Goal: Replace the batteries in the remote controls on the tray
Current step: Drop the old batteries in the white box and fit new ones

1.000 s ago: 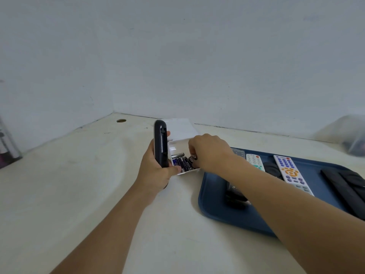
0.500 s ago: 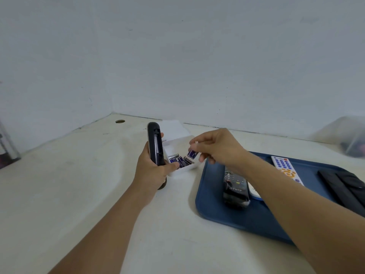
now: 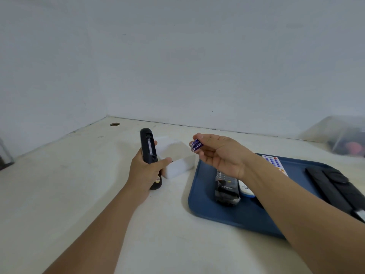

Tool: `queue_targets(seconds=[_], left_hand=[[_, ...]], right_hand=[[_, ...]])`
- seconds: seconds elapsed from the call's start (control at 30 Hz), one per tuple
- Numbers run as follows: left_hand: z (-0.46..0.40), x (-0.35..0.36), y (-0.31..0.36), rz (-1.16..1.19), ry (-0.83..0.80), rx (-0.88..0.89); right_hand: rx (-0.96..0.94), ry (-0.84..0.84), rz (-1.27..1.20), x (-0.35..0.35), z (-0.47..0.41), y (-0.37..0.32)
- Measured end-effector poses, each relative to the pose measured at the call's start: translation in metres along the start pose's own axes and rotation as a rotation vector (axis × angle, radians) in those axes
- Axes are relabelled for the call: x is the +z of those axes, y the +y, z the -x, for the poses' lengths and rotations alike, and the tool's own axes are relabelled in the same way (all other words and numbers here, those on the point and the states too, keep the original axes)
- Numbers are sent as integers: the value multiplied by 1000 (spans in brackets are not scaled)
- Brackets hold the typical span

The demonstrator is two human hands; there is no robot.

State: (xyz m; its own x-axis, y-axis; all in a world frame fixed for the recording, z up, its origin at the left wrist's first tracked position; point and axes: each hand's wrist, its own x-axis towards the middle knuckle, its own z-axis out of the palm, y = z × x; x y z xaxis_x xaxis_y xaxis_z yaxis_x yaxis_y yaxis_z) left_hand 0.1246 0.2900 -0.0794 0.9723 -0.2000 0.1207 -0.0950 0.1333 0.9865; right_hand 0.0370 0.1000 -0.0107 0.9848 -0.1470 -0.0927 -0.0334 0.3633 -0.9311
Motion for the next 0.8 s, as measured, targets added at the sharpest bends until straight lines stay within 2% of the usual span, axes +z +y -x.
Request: queue_targets(seconds=[0.23,0.3,0.37,0.47,0.57,0.7,0.8], left_hand=[[21,5,11,-83,156,69],[28,9,21,-14,202,95],[39,26,35,239,86,25],[62,85,60,503,-230,-207],[73,151,73,546,-417,-356],[66,216,65,594,-500,-459],[72,250,52,524,-578,-479]], right_hand=[[-71,87,-91,-17,28,-5],[-99,103,-113,-21,37,-8],[-133,108,-112,-29,46,-15],[-209,124,-47,-46,59,-29],[-344,219,131,-72,70,-45],[-576,442,215,-127,91,-66],[-627,535,247,-170,106,-63]])
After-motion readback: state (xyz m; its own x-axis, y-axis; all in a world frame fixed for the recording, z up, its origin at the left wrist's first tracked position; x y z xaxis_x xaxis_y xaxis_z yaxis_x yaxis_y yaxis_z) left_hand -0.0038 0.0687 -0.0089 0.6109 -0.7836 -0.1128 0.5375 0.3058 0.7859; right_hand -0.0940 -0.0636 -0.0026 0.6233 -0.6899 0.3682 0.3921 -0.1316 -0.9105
